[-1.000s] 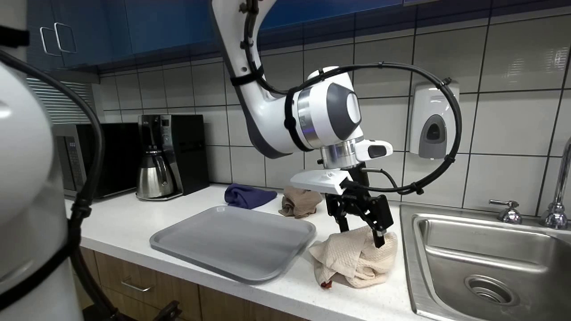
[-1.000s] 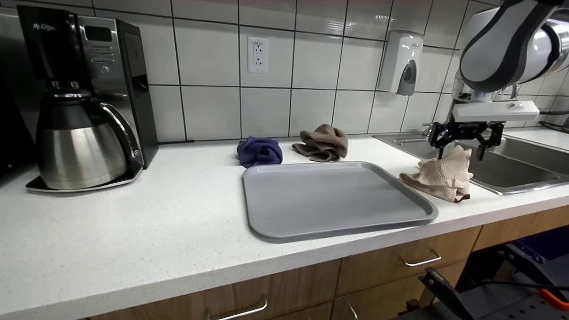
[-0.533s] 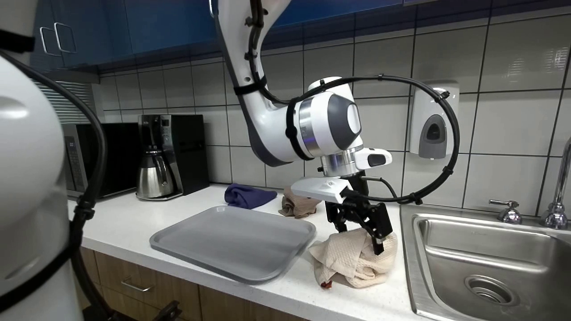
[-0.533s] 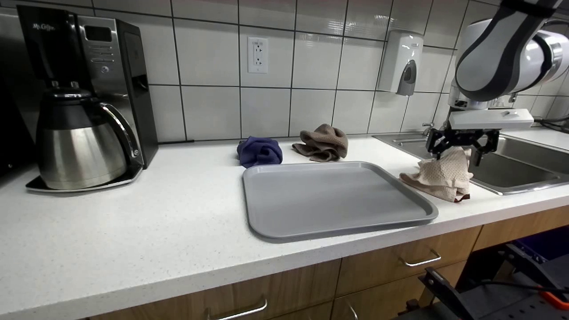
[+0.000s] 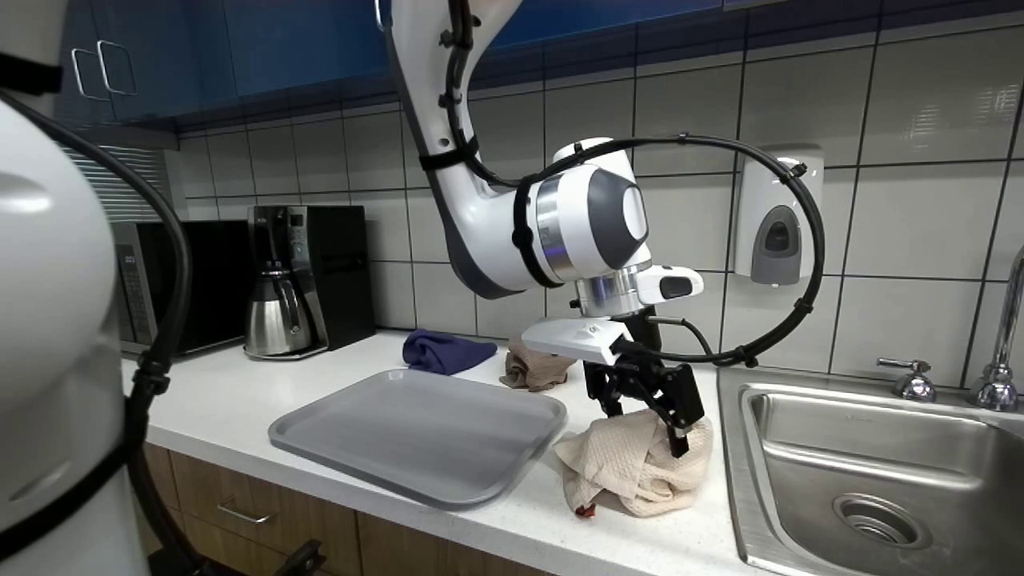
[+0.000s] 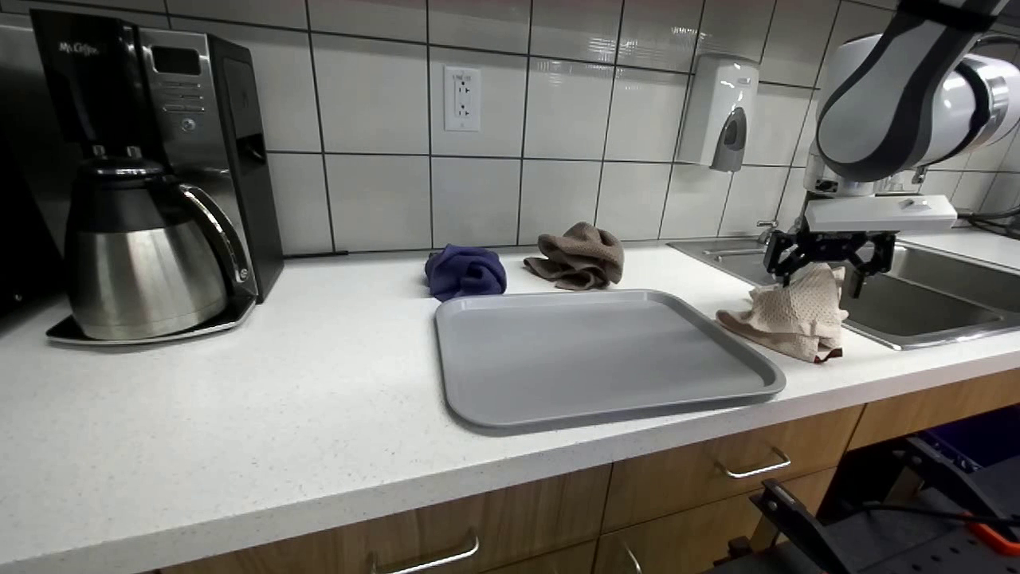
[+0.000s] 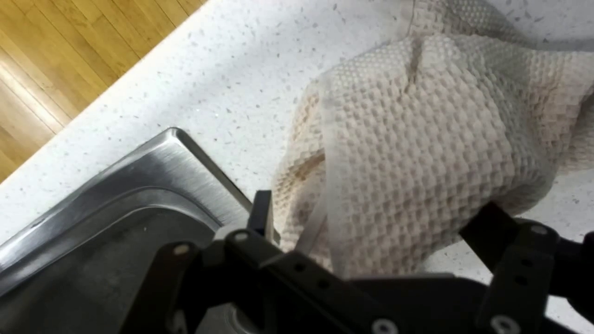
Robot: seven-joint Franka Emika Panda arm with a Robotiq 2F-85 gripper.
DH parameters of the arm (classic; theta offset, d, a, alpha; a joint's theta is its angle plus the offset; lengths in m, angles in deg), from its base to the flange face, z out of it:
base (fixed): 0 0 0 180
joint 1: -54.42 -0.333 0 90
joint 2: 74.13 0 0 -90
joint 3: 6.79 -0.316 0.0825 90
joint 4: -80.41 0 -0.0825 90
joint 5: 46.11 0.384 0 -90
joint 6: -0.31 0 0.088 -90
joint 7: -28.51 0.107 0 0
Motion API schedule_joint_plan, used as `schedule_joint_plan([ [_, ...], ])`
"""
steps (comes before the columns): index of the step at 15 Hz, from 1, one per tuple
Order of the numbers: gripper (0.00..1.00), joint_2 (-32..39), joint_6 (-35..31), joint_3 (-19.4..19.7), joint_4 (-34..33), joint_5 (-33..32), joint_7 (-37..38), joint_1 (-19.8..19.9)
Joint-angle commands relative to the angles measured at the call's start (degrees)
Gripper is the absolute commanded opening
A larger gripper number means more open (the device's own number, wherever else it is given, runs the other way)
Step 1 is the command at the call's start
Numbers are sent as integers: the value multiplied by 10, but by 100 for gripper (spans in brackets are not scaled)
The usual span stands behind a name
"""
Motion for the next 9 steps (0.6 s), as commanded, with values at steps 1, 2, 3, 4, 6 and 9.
schedule_joint_plan([
  [1, 100, 1, 0, 18, 0, 10, -8, -19],
  [2, 100, 1, 0, 19, 0, 10, -8, -19],
  [3, 100, 1, 0, 19, 0, 10, -8, -19],
  [4, 100, 1, 0, 19, 0, 10, -8, -19],
  [6, 100, 1, 0, 19, 0, 10, -8, -19],
  [9, 100, 0, -18, 14, 9, 43, -22, -19],
])
